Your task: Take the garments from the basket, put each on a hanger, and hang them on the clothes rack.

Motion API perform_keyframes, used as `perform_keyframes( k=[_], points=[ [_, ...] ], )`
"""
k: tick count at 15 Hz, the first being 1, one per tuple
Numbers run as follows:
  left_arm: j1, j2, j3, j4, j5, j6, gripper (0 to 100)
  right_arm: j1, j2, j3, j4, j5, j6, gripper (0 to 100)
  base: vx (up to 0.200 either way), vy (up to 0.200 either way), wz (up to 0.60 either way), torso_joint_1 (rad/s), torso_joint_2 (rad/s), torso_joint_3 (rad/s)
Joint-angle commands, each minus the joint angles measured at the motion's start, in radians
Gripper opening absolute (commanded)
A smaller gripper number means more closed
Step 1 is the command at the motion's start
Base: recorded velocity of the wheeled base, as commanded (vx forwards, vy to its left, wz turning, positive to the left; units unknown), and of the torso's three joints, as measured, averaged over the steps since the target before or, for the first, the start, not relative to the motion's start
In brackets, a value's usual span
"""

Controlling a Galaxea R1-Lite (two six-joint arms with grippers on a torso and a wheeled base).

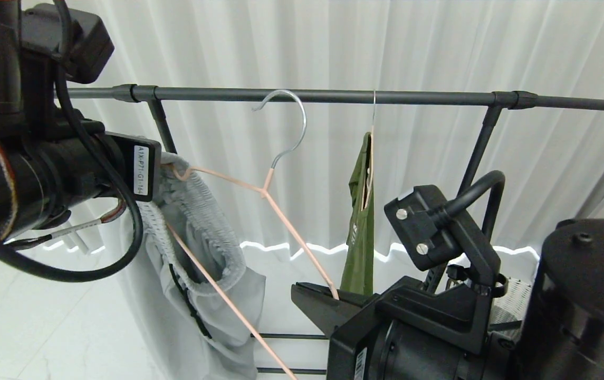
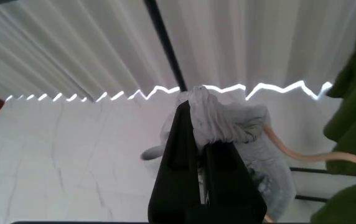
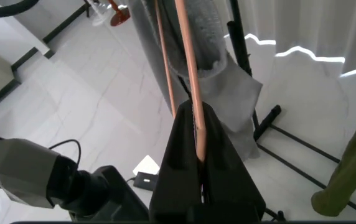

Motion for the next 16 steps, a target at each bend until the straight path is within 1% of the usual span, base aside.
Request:
perform_keyframes(
  k=[1,3,5,6,8,10,12,13,14,15,16],
  points=[
    [-0.077,-0.015,0.004,0.000,-0.002,0.003,0,0.000,-0.006,0.009,0.001,0.013,-0.008,0,0.000,0.000,0.00,0.000,0.00,0.000],
    [-0.100,-0.021,0.014,0.002,-0.024,0.009,0,-0.001,-0.051,0.069,0.002,0.058,-0.057,0,0.000,0.000,0.00,0.000,0.00,0.000],
    [-0.140,-0.023,0.014,0.002,-0.039,0.009,0,-0.023,-0.101,0.127,0.002,0.124,-0.097,0,0.000,0.000,0.00,0.000,0.00,0.000],
    [-0.169,-0.027,0.015,0.002,-0.064,0.009,0,-0.031,-0.118,0.143,0.002,0.142,-0.113,0,0.000,0.000,0.00,0.000,0.00,0.000],
    [-0.197,-0.041,0.018,0.002,-0.120,0.032,0,-0.041,-0.134,0.158,0.004,0.157,-0.130,0,0.000,0.000,0.00,0.000,0.00,0.000],
    [-0.199,-0.057,0.034,0.002,-0.159,0.076,0,-0.052,-0.134,0.160,0.004,0.159,-0.133,0,0.000,0.000,0.00,0.000,0.00,0.000],
    [-0.220,-0.066,0.038,0.000,-0.171,0.076,0,-0.060,-0.129,0.155,-0.001,0.159,-0.145,0,0.000,0.000,0.00,0.000,0.00,0.000],
    [-0.237,-0.069,0.038,0.000,-0.171,0.075,0,-0.060,-0.127,0.155,-0.001,0.174,-0.151,0,0.000,0.000,0.00,0.000,0.00,0.000],
    [-0.254,-0.069,0.037,0.000,-0.172,0.075,0,-0.055,-0.130,0.158,-0.001,0.211,-0.169,0,0.000,0.000,0.00,0.000,0.00,0.000],
    [-0.260,-0.067,0.035,0.000,-0.174,0.075,0,-0.052,-0.140,0.169,0.001,0.249,-0.199,0,0.000,0.000,0.00,0.000,0.00,0.000],
    [-0.246,-0.067,0.035,0.000,-0.180,0.078,0,-0.052,-0.157,0.192,0.002,0.266,-0.229,0,0.000,0.000,0.00,0.000,0.00,0.000]
  ],
)
